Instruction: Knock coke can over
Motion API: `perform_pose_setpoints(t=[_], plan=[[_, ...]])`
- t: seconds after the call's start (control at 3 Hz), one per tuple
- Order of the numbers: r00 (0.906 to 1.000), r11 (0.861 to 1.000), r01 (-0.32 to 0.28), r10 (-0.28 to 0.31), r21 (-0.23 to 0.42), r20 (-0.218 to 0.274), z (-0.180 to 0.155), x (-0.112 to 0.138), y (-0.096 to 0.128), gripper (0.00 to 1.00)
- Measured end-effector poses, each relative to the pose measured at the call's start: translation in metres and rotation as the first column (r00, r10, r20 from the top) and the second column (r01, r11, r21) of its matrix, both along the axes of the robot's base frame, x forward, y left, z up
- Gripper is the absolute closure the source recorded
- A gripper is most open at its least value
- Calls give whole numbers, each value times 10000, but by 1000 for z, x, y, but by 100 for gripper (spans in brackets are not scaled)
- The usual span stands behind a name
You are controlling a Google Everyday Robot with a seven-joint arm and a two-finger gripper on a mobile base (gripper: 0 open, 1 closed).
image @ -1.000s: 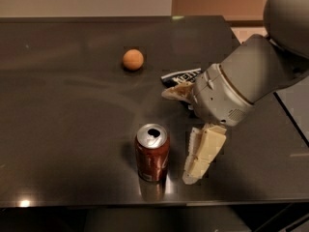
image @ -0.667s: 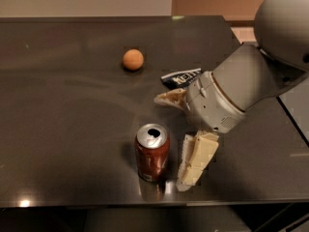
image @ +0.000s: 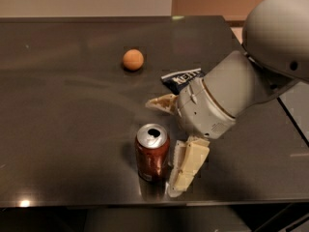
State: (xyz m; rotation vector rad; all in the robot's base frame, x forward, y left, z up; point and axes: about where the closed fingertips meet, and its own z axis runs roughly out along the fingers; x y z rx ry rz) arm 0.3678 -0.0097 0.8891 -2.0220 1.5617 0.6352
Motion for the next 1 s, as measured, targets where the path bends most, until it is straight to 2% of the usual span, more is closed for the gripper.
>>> perform_pose_setpoints(t=[0.33,1.0], plan=[[10000,10000,-16,16,77,-80,0,1,3,18],[9998,9999,147,-146,68,-166,4,9,1,65]])
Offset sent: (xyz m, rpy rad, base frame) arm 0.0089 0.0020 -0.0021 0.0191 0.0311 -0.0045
